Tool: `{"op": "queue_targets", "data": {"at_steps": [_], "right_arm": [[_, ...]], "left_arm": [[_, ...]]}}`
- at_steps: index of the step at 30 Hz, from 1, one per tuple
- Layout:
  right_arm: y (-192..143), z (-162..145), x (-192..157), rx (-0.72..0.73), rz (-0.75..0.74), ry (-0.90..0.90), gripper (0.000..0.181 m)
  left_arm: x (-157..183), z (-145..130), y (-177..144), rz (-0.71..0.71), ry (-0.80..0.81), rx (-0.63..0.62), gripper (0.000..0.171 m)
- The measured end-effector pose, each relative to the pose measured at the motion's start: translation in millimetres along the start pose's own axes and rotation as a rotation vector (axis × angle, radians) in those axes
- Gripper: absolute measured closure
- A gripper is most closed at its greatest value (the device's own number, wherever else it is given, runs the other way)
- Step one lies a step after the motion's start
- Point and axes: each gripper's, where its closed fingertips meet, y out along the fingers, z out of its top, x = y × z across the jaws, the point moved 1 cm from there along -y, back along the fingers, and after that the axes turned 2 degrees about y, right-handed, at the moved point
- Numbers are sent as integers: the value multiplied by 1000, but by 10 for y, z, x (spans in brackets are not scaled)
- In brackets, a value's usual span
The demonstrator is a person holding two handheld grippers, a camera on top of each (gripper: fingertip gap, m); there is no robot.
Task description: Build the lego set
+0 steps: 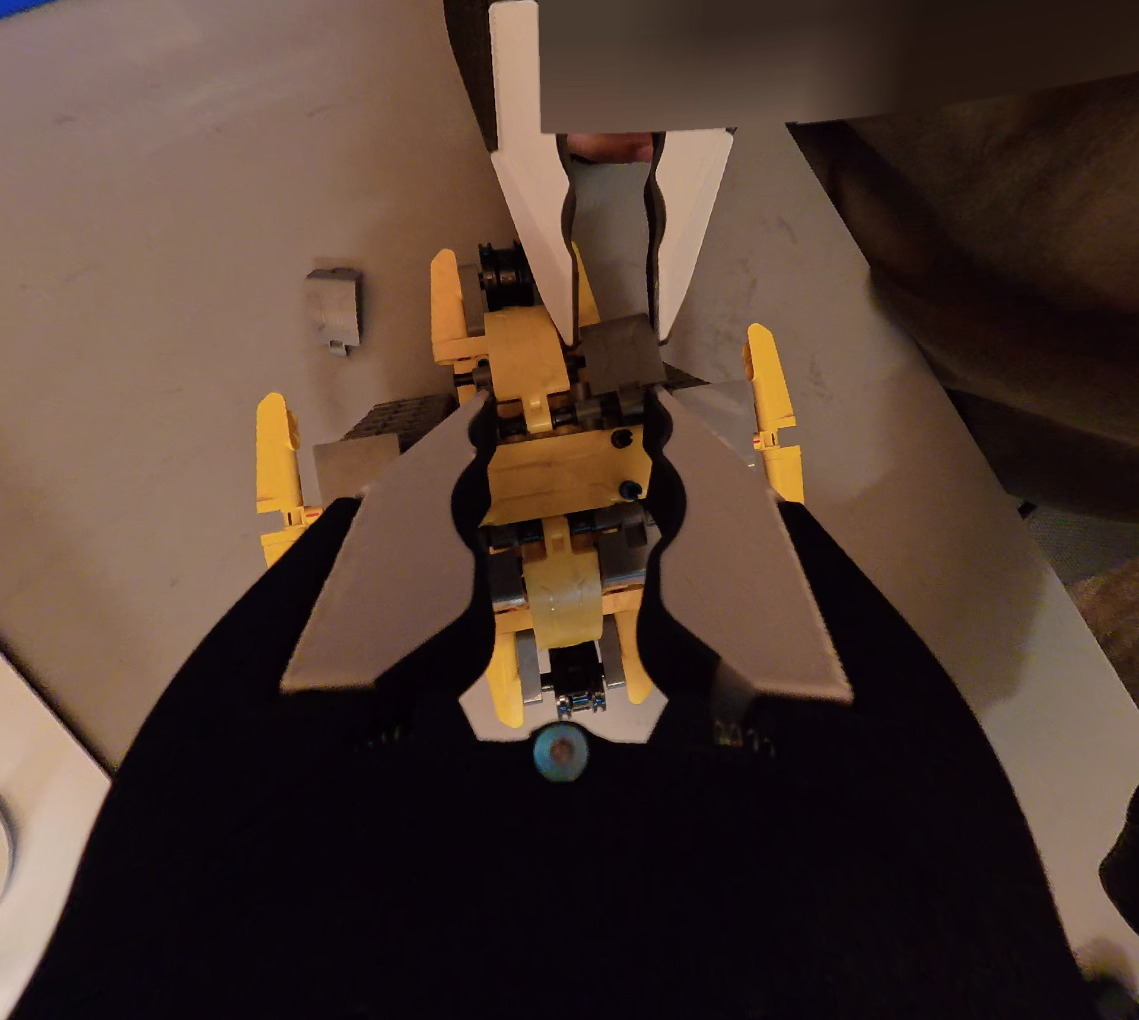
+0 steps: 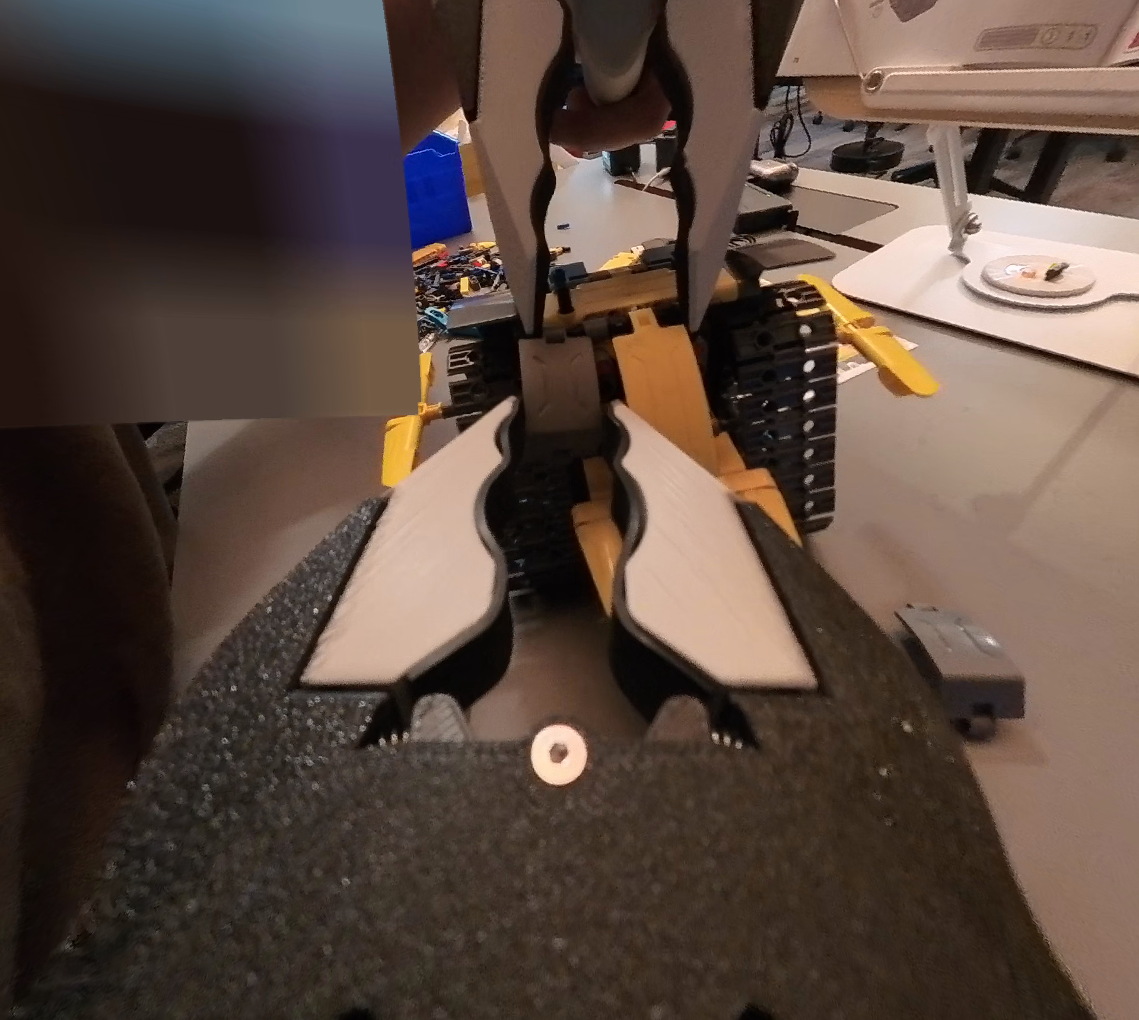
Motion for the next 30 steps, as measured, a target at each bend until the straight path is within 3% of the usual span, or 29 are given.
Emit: {"op": "queue_targets", "data": {"at_steps": [4, 14, 17, 22, 30], "right_arm": [[-58, 7, 0, 0, -12, 10, 147], [-61, -89, -5, -43, -86, -54, 149], [-39, -155, 63, -35, -150, -21, 153], [-40, -213, 46, -7, -79, 151, 158], [-87, -183, 98, 27, -75, 182, 154]], "left_arm": [[-9, -12, -8, 13, -3, 1, 124], [-8, -5, 1, 32, -23, 15, 124], [-8, -7, 3, 38, -33, 24, 124], [-6, -8, 0, 51, -46, 10, 124], [-9, -2, 4, 47, -71, 33, 124]]}}
